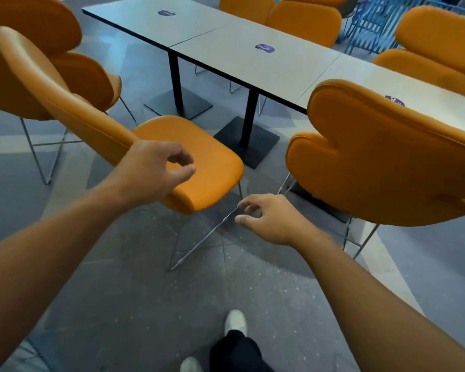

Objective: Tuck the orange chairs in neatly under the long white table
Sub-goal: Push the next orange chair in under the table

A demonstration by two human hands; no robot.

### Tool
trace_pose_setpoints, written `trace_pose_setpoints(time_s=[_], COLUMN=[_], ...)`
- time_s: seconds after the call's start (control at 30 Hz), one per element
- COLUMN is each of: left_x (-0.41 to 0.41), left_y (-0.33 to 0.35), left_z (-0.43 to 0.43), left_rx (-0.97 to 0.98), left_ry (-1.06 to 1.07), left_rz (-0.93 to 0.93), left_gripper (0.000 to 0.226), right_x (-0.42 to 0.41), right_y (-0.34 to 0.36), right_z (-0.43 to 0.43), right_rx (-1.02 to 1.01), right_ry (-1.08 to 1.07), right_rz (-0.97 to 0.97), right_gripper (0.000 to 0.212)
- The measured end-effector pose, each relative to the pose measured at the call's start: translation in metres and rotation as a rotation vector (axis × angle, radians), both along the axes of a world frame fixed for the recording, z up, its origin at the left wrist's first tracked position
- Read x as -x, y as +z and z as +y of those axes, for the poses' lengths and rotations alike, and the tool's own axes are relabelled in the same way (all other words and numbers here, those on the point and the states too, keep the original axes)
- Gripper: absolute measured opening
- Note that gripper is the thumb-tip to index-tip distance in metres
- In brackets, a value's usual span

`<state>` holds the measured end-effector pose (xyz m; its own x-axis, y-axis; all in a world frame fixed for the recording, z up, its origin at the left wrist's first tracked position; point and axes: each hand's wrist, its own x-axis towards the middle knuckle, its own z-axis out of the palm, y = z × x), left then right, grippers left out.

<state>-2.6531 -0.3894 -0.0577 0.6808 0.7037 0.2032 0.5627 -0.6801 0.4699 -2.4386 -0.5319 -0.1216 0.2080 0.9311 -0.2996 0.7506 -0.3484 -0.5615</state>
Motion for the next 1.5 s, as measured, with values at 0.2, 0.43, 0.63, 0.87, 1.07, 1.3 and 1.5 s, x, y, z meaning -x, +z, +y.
trace_pose_setpoints(time_s=[0.2,0.43,0.63,0.87,1.07,1.3,1.5], left_x=[0.025,0.043,0.062,0.093,0.123,0.146,0.148], left_y=[0.028,0.026,0.013,0.007,0.002,-0.01,-0.016], left_z=[0.054,0.144,0.19,0.244,0.293,0.33,0.332], left_rx=[-0.115,-0.072,0.022,-0.026,-0.097,-0.221,-0.338], left_ry=[0.092,0.195,0.275,0.194,-0.004,-0.226,-0.236], left_rz=[-0.039,0.086,0.141,0.112,0.15,0.231,0.166], left_gripper=[0.031,0.035,0.038,0.05,0.064,0.067,0.06], right_x=[0.017,0.033,0.055,0.083,0.119,0.174,0.216], right_y=[0.011,0.016,0.018,0.021,0.028,0.042,0.043], right_z=[0.058,0.146,0.202,0.24,0.255,0.257,0.263], right_rx=[-0.104,-0.169,-0.128,-0.079,-0.067,-0.143,-0.172], right_ry=[0.007,0.05,0.098,0.111,0.004,-0.139,-0.372], right_rz=[0.026,0.139,0.209,0.262,0.294,0.193,-0.074], right_gripper=[0.051,0.068,0.075,0.08,0.085,0.073,0.067])
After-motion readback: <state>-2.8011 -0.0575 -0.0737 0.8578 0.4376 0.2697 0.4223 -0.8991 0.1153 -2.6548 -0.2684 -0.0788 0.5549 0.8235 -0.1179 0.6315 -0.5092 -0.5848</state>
